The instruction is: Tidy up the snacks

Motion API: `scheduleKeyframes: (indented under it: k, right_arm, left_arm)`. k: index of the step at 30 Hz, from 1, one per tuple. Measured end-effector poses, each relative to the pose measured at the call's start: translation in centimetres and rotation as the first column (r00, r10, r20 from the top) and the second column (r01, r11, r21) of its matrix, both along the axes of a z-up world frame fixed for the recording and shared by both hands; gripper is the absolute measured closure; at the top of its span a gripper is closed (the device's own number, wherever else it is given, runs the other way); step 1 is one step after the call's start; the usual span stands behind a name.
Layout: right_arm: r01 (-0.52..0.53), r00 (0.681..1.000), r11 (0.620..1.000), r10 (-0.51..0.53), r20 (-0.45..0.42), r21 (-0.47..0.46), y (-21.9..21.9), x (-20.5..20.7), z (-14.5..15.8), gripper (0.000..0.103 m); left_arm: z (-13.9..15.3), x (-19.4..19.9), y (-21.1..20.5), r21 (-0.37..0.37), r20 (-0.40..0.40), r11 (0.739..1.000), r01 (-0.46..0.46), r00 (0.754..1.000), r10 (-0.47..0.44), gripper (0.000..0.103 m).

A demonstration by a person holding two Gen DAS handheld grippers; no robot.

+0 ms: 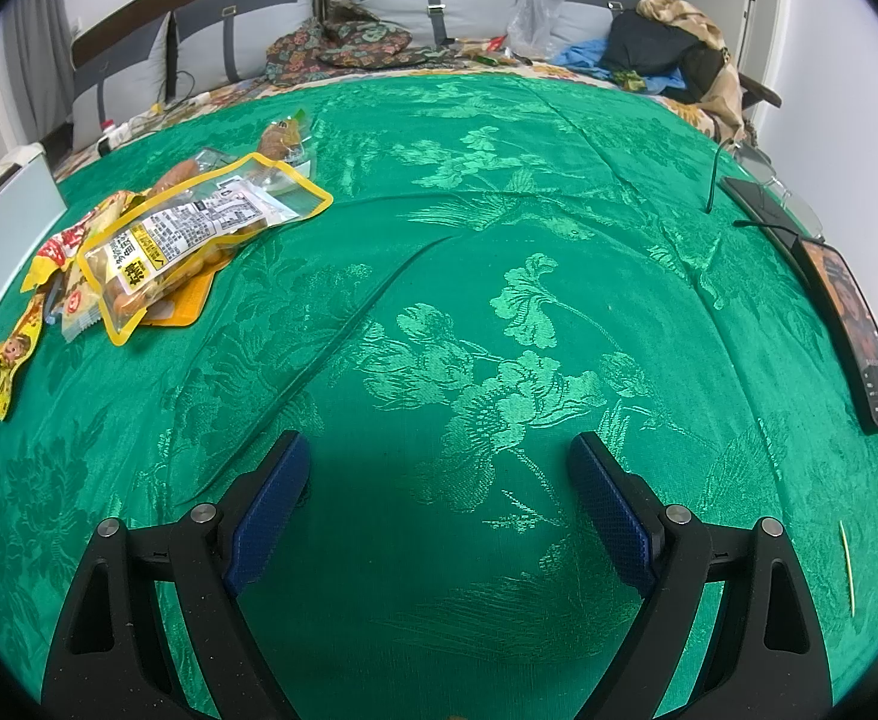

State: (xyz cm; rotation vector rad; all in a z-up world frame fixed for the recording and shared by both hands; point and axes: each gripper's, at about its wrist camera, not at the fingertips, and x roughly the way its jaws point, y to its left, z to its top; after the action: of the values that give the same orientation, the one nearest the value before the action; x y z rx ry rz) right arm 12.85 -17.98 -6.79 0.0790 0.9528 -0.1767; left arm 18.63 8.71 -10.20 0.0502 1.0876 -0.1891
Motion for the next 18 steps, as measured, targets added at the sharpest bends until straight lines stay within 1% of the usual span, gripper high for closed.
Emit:
scheduleKeyframes:
  k: [4, 5, 7, 8, 9, 10, 13, 15, 16, 18]
  right_arm:
    - [0.000, 1.000, 1.000, 0.000, 0.000, 0.000, 0.0, 0.0, 0.0, 0.012]
    - [0.000, 1.000, 1.000, 0.000, 0.000, 0.000, 0.0, 0.0, 0.0, 0.012]
    - [0.000, 1.000, 1.000, 0.000, 0.000, 0.000, 0.0, 0.0, 0.0, 0.012]
    - [0.000, 1.000, 1.000, 0.000, 0.000, 0.000, 0.0, 0.0, 0.0, 0.012]
    - [0.000, 1.000, 1.000, 0.000, 0.000, 0.000, 0.0, 0.0, 0.0, 0.012]
    - [0.000, 1.000, 1.000, 0.000, 0.000, 0.000, 0.0, 0.0, 0.0, 0.012]
    - [0.000, 1.000, 1.000, 0.000, 0.000, -0.001, 0.0, 0.0, 0.0, 0.012]
    - [0.000, 1.000, 1.000, 0.000, 0.000, -0.001, 0.0, 0.0, 0.0, 0.012]
    - [0.000, 1.000, 1.000, 0.000, 0.000, -0.001, 0.0, 0.0, 0.0, 0.012]
    - [0.000, 1.000, 1.000, 0.000, -0.001, -0.002, 0.0, 0.0, 0.0, 0.012]
  left_arm:
    - [0.1, -2.3, 0.4, -0.024, -0.011, 1.000, 0.006, 1.000, -0.006, 0.087]
    - [0.0, -2.5, 0.4, -0.027, -0.013, 1.000, 0.008, 1.000, -0.008, 0.085]
    - [-0.6, -2.8, 0.3, -0.016, -0.024, 1.000, 0.018, 1.000, -0.019, 0.077]
    - [-0.6, -2.9, 0.3, -0.014, -0.007, 1.000, 0.025, 1.000, -0.025, 0.068]
    - [-0.7, -2.9, 0.2, 0.002, -0.001, 1.000, 0.026, 1.000, -0.026, 0.048]
    - [-0.9, -2.8, 0.2, 0.022, 0.004, 1.000, 0.019, 1.000, -0.019, 0.041]
    - [-1.3, -2.8, 0.3, 0.042, 0.034, 0.999, -0.001, 0.999, -0.001, 0.033]
    - [-1.5, -2.5, 0.7, 0.040, 0.037, 0.999, -0.032, 0.999, 0.030, 0.021]
    - [-1.7, -2.5, 0.9, 0.039, 0.043, 0.998, -0.052, 0.998, 0.051, 0.018]
    - [-1.9, -2.5, 1.4, 0.038, 0.054, 0.996, -0.083, 0.995, 0.081, 0.009]
